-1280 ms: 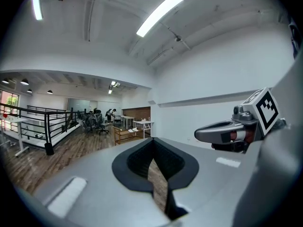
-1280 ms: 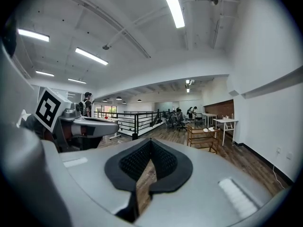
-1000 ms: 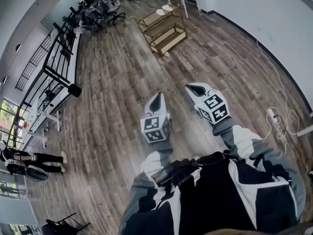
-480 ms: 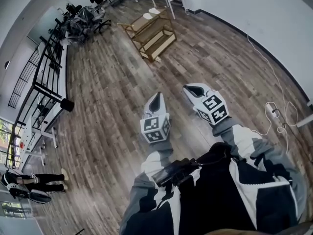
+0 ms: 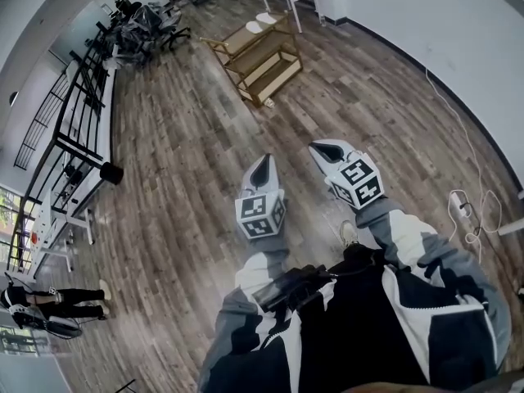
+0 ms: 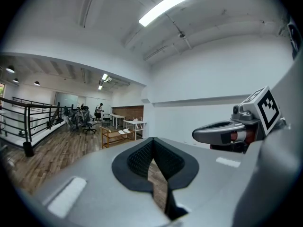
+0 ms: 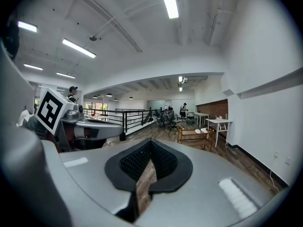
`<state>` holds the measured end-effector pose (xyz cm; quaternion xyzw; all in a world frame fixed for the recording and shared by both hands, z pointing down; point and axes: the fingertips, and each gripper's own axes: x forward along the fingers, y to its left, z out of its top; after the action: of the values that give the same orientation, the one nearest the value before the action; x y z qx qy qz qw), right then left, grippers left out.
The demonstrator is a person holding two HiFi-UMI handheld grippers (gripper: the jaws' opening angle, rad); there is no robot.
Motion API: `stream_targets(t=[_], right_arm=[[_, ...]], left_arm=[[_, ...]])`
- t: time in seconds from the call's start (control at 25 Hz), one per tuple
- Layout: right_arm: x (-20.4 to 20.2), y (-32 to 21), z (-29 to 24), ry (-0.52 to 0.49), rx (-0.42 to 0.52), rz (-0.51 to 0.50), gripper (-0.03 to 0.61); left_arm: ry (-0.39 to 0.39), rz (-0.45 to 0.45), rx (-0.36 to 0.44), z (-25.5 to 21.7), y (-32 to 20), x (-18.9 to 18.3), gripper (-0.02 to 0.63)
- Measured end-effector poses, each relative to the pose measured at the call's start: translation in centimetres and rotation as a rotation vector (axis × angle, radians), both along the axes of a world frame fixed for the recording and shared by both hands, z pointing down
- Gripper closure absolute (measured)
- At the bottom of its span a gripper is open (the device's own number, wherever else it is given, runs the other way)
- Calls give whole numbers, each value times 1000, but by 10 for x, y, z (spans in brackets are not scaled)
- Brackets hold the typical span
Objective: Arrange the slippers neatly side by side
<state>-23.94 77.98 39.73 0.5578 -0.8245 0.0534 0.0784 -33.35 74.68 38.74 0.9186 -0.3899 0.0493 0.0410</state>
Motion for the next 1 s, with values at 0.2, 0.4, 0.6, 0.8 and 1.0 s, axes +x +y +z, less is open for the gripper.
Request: stream_targets(t=[0.2,0.4,0.6,0.8,1.0], right_arm=[[27,-65,-7,9,7,-42,574],[71,-115,-8,18,10,-66,574],[114,-157,-6,7,5,-71,574],[141,-191,-3,-8,1,-82,574],[149,-217,0,-14,1,-84,574]], left_arm=[[2,-29,4,-6,-60,31,603],[13,-52,9,-8,-112,76,603],[5,-54,9,-7,-150,119,603],[-6,-70,4,-5,-184,144,603],[-6,-70,-8,3,-209,153,603]])
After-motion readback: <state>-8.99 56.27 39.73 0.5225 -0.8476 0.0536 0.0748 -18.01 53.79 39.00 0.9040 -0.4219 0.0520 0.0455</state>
